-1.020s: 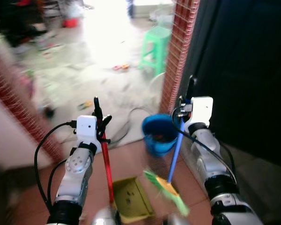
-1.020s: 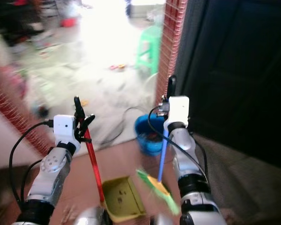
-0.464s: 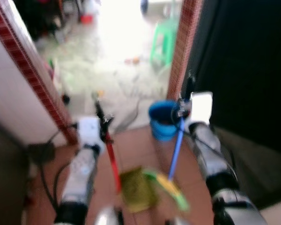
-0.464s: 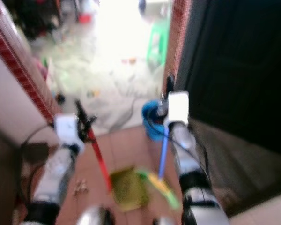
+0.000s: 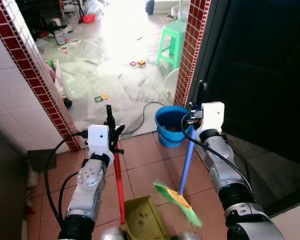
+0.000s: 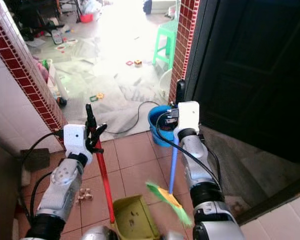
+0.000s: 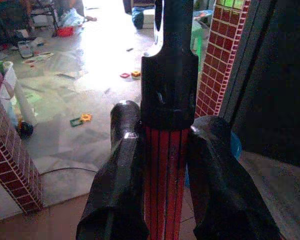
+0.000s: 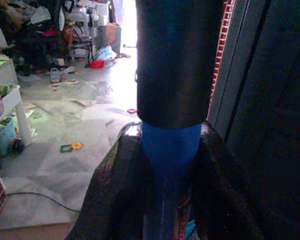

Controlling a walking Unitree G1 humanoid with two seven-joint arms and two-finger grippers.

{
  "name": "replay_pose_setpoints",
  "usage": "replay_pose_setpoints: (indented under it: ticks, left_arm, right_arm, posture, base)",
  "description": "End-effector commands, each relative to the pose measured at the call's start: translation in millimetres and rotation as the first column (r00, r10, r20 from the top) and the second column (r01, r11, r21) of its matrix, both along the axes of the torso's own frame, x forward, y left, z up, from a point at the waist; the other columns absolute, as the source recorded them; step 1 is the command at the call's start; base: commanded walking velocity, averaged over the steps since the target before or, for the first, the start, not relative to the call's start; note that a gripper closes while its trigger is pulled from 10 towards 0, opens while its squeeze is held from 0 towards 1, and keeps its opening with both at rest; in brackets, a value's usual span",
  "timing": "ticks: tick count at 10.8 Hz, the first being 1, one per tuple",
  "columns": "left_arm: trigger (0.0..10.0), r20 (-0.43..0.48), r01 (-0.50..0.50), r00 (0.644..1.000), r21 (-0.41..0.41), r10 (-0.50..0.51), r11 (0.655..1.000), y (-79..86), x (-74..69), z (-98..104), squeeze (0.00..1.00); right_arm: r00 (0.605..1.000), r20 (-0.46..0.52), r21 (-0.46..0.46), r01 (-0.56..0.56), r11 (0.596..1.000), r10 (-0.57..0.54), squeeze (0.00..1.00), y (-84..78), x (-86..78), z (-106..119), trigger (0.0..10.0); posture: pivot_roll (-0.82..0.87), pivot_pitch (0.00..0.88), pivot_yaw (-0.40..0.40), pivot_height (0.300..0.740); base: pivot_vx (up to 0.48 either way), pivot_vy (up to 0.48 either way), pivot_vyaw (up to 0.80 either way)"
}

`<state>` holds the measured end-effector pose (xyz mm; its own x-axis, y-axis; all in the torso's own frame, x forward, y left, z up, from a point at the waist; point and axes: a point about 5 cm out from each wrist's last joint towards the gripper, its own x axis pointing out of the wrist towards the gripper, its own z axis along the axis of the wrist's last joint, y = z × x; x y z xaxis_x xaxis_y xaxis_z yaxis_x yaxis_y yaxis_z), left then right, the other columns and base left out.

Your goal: Sweep floor

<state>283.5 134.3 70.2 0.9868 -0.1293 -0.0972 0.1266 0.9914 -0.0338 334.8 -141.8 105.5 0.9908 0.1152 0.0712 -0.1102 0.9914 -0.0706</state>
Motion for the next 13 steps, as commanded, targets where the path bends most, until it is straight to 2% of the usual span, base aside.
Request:
replay_pose_setpoints:
  ticks: [1,5,7,13]
  left_arm:
    - [10.0,0.062,-0.005,0.998,0.001,0.005,1.0,1.4,5.4,13.8,0.0]
    - [10.0,0.068,-0.01,0.998,-0.017,0.011,1.0,-1.0,4.5,14.8,0.0]
    - [10.0,0.067,-0.014,0.998,-0.021,0.015,1.0,-1.3,4.6,14.6,0.0]
    - [10.0,0.066,-0.018,0.998,-0.026,0.02,0.999,-1.8,7.1,16.4,0.0]
  right_arm:
    - [0.999,0.046,-0.002,-0.009,1.0,0.009,0.0,2.5,5.7,11.9,10.0]
    - [0.999,0.046,-0.016,-0.018,1.0,0.019,0.0,3.4,5.3,11.4,10.0]
    - [0.998,0.053,-0.017,-0.02,1.0,0.021,0.0,3.5,5.5,12.5,10.0]
    - [0.998,0.051,-0.017,-0.02,1.0,0.021,0.0,4.0,7.9,13.4,10.0]
  posture:
    - [-0.03,0.0,0.025,0.74]
    - [-0.03,0.0,0.019,0.74]
    - [-0.03,0.0,0.019,0.74]
    - [-0.02,0.0,0.015,0.74]
  base:
    - [0.0,0.0,0.0]
    - [0.0,0.0,0.0]
    - [-0.3,0.309,0.71]
    - [-0.337,0.346,0.0]
